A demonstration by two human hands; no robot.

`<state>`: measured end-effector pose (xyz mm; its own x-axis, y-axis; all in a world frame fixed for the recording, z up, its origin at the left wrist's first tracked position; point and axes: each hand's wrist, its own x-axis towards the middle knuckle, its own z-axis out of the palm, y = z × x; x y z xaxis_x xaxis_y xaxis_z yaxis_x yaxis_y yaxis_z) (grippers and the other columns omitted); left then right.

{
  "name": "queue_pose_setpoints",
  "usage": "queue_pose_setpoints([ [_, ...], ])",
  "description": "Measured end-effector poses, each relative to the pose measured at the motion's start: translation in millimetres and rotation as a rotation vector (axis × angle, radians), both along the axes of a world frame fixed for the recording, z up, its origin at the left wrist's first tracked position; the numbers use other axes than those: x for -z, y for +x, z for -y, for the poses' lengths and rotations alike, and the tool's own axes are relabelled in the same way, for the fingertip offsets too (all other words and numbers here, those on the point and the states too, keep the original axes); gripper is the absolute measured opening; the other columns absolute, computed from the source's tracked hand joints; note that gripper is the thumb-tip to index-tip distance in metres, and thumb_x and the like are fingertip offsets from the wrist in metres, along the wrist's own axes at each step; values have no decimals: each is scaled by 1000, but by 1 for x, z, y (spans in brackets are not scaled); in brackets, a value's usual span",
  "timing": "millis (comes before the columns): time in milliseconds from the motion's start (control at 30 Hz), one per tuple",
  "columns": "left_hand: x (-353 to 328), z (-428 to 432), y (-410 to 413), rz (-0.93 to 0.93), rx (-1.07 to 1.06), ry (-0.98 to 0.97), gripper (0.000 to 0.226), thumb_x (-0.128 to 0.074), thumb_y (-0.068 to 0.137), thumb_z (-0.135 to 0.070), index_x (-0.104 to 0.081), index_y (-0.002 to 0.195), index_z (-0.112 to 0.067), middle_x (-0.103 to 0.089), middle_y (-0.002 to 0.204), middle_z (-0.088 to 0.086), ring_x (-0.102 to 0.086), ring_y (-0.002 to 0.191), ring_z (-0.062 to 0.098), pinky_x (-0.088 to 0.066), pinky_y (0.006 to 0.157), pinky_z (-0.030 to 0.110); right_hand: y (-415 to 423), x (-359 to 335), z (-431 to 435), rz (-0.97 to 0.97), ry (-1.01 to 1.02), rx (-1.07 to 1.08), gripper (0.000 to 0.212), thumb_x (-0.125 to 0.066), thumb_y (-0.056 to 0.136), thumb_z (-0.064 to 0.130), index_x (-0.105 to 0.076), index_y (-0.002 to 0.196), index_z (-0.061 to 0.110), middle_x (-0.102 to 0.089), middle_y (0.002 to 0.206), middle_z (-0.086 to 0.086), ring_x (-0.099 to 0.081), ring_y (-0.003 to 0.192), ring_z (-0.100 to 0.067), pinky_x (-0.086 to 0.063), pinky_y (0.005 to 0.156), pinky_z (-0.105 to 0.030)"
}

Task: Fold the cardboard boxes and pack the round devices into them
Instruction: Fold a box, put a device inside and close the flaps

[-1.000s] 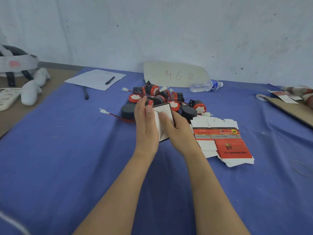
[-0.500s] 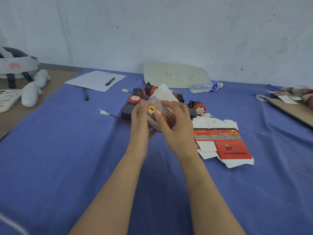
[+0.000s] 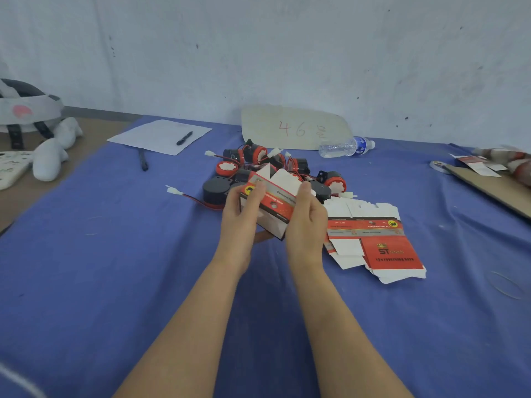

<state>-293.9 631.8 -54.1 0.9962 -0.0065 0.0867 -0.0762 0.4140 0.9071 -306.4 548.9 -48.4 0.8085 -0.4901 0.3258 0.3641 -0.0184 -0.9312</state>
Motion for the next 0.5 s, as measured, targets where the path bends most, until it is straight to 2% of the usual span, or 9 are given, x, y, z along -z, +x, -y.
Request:
queue_pose_setpoints([
  [67, 0, 0, -1, 16, 27, 66, 23, -59, 92, -34, -57, 112, -25, -67, 113, 4, -68, 98, 15, -58, 63, 32, 0, -3, 10, -18, 76, -12, 51, -41, 101, 34, -66, 57, 27, -66, 58, 14, -62, 56, 2, -47, 49, -13],
  [100, 0, 0, -1, 22, 49, 97, 23, -58, 92, -32, -58, 115, -27, -67, 113, 2, -68, 97, 13, -58, 64, 33, 0, -4, 15, -32, 49, -28, 52, -42, 101, 32, -65, 54, 25, -64, 55, 14, -60, 53, 2, -46, 48, -13],
  [167, 1, -1, -1, 22, 79, 143, 23, -56, 93, -29, -61, 115, -32, -69, 109, -1, -69, 93, 11, -60, 66, 36, 1, -1, 23, -52, -123, -72, 46, -45, 100, 29, -60, 58, 19, -60, 56, 9, -56, 54, 0, -45, 51, -17],
  [233, 1, -3, 0, 6, 38, 167, 15, -58, 93, -28, -64, 103, -37, -71, 101, -4, -70, 89, 11, -61, 72, 39, 1, 1, 26, -69, -325, -89, 41, -48, 99, 27, -54, 61, 13, -54, 54, 10, -50, 53, 1, -40, 51, -15],
  [333, 2, -5, 2, 20, -89, 236, 6, -63, 91, -32, -62, 88, -37, -70, 93, -7, -69, 88, 12, -58, 82, 43, 2, 4, 24, -130, -462, -112, 41, -49, 98, 29, -51, 58, 20, -52, 51, 14, -50, 49, 5, -35, 48, -8],
  [433, 5, -3, 2, 190, -209, 462, 10, -63, 89, -35, -57, 82, -31, -65, 98, 2, -63, 88, 14, -53, 77, 32, 0, 0, 27, -247, -448, -223, 36, -47, 99, 27, -60, 68, 13, -60, 60, 8, -54, 54, 1, -41, 56, -15],
  [500, 6, -4, 1, 263, -240, 511, 13, -62, 90, -34, -56, 80, -30, -63, 98, 4, -60, 84, 13, -45, 71, 23, -6, -5, 31, -312, -373, -348, 34, -47, 99, 28, -60, 70, 14, -64, 58, 13, -59, 55, 4, -44, 56, -12],
])
